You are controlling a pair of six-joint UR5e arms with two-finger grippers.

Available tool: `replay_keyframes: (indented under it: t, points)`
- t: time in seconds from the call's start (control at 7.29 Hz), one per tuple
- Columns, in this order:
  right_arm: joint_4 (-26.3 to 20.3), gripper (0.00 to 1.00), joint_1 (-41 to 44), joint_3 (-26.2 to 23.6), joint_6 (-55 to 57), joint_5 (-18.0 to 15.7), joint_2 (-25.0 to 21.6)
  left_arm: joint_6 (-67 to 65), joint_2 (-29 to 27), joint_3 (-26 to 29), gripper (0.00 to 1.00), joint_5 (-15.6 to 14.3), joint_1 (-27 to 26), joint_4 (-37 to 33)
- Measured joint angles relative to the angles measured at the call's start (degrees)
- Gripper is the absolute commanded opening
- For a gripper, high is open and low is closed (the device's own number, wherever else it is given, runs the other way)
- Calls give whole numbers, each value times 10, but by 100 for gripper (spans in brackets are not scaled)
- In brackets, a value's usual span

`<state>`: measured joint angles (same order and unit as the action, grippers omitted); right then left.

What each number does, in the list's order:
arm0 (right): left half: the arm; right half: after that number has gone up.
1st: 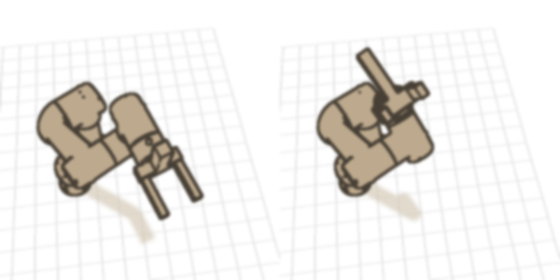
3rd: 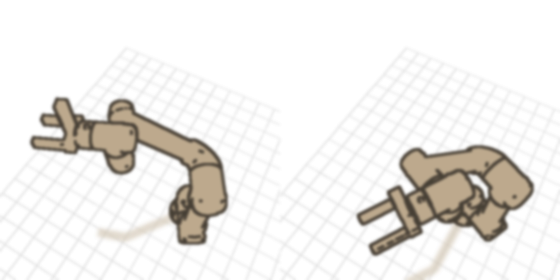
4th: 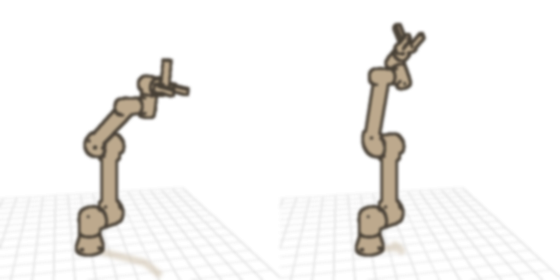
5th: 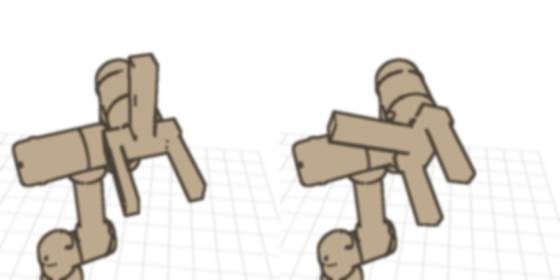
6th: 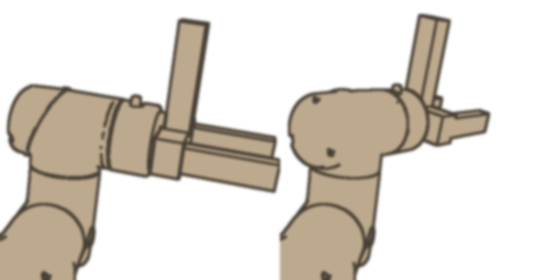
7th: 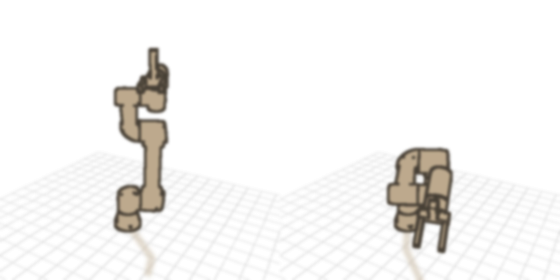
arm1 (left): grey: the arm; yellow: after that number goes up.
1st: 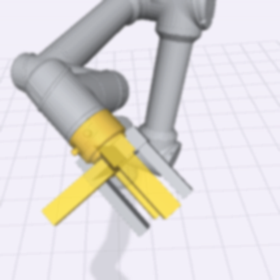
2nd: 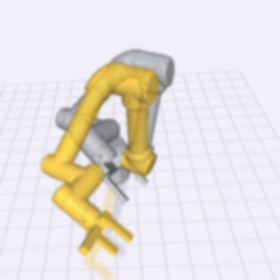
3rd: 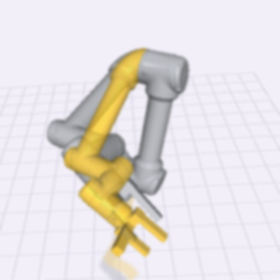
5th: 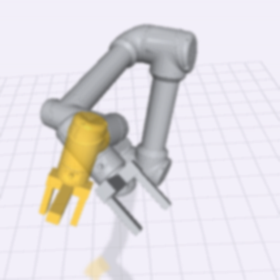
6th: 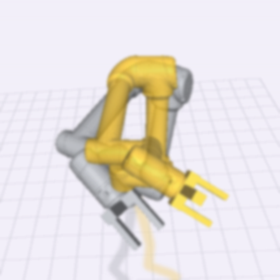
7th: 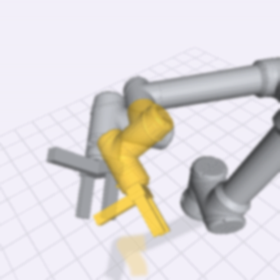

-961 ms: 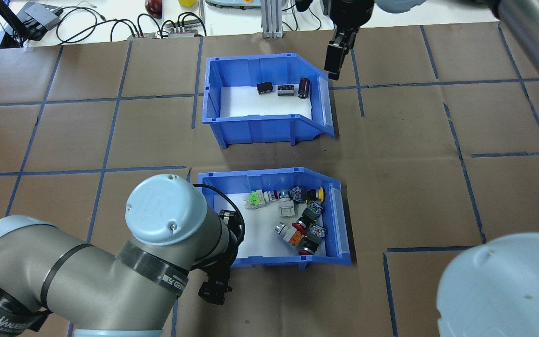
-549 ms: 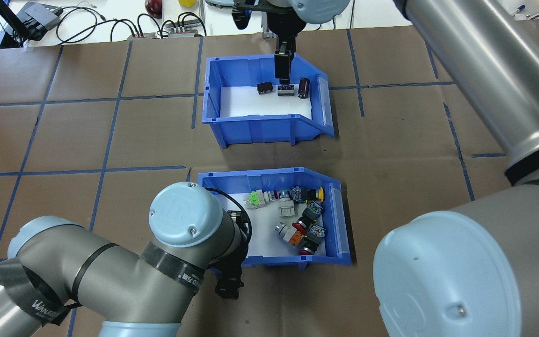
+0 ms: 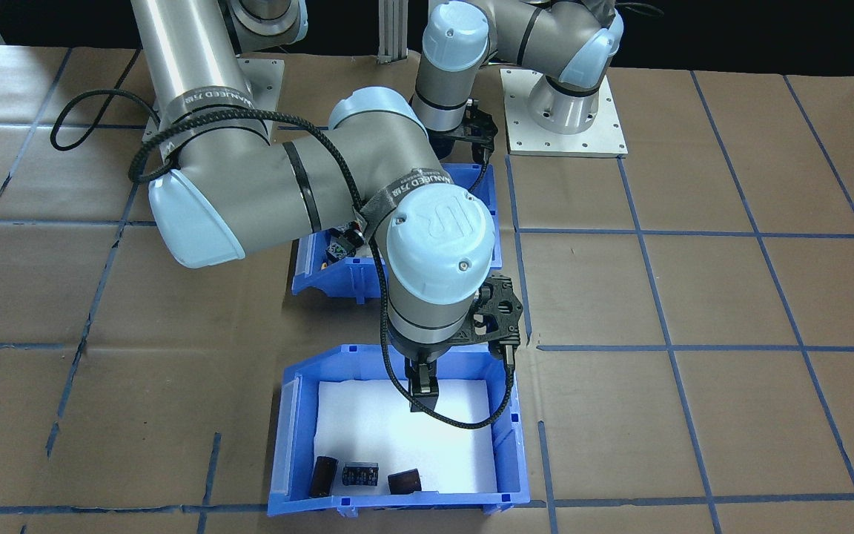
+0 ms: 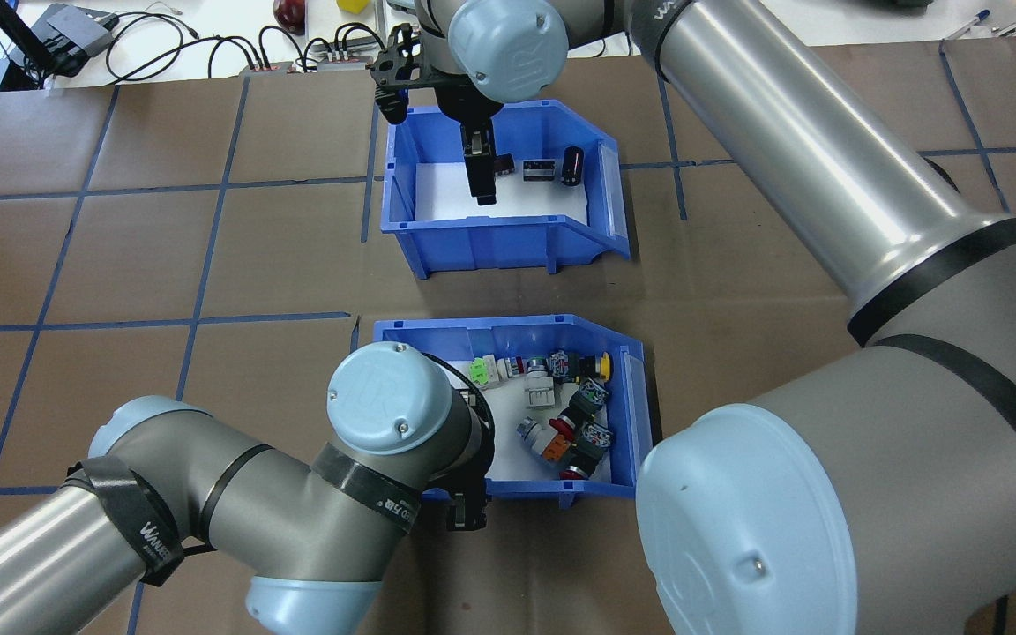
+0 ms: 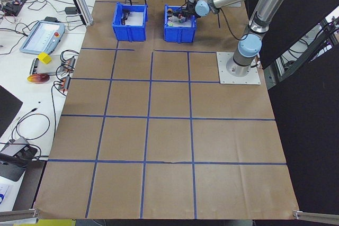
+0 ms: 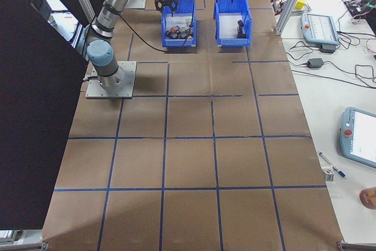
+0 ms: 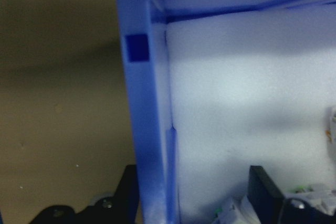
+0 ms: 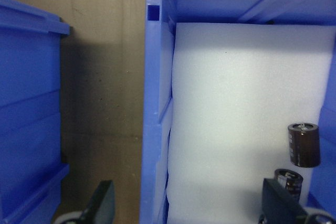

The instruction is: Place button box in front

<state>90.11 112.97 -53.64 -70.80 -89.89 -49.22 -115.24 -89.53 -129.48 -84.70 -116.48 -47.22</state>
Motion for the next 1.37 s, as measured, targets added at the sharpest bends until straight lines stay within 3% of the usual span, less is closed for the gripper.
replay_keyframes:
  t: [0.27,0.55,0.69,0.82,0.96,1.1,1.37]
  points:
    - [9,100,8,-11,5,-1,15,-6,-7,0,0,0,-3,9]
    - [77,99,10,-62,27,-6,17,-4,23,3,0,-6,2,-2]
    - [112,72,10,-92,43,-6,14,4,48,3,0,-8,13,-23]
    - [131,30,10,-108,54,-7,10,21,74,3,0,-8,32,-55]
    - [139,10,10,-115,60,-9,8,46,101,3,0,-8,55,-92]
    - [142,5,10,-116,61,-12,7,76,126,3,0,-7,80,-127]
    - [146,3,9,-113,63,-13,3,143,168,3,0,-8,131,-187]
